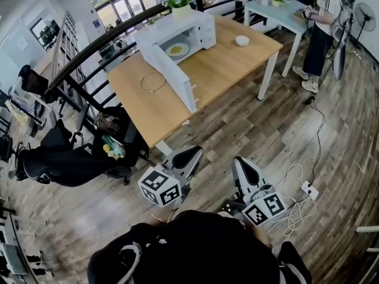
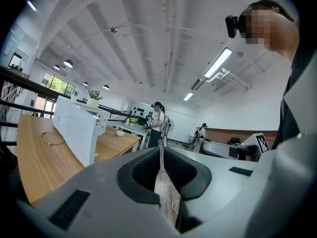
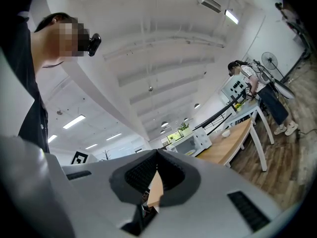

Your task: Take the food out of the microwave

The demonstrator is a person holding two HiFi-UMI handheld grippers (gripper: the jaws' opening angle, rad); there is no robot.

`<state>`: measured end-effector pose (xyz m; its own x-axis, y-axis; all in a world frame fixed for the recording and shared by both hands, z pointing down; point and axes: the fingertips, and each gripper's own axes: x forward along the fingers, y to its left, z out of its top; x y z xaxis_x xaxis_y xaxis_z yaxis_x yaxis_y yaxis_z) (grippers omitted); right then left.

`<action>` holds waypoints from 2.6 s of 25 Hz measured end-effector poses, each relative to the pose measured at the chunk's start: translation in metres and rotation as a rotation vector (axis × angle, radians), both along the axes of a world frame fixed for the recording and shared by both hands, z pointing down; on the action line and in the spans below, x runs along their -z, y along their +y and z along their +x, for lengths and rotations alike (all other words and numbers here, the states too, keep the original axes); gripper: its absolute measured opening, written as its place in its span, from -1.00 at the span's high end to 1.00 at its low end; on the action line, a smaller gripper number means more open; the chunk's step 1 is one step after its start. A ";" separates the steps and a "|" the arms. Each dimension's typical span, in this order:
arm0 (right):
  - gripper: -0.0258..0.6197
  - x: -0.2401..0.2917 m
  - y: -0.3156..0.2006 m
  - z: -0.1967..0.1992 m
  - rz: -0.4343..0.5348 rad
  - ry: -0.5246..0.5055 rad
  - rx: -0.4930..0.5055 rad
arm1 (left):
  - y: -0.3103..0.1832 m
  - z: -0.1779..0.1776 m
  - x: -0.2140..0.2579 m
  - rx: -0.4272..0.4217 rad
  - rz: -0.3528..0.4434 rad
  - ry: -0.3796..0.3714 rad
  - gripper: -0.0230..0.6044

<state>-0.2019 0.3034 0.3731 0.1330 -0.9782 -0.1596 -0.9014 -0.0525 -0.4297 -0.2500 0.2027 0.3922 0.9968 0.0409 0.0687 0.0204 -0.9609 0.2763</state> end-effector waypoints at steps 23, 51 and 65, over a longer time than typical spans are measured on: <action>0.92 -0.009 0.017 0.091 -0.020 -0.016 0.059 | 0.028 0.101 -0.011 0.008 0.007 -0.004 0.82; 0.92 0.000 -0.127 0.293 -0.073 -0.070 -0.047 | -0.126 0.302 -0.010 -0.055 0.012 0.019 0.82; 0.92 -0.003 -0.230 0.334 -0.076 -0.144 0.021 | -0.202 0.346 -0.008 -0.044 0.106 0.015 0.82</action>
<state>0.1323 0.0739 0.3765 0.1283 -0.9895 -0.0660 -0.8323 -0.0713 -0.5497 0.0956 0.0012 0.3999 0.9951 0.0782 0.0597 0.0669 -0.9827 0.1729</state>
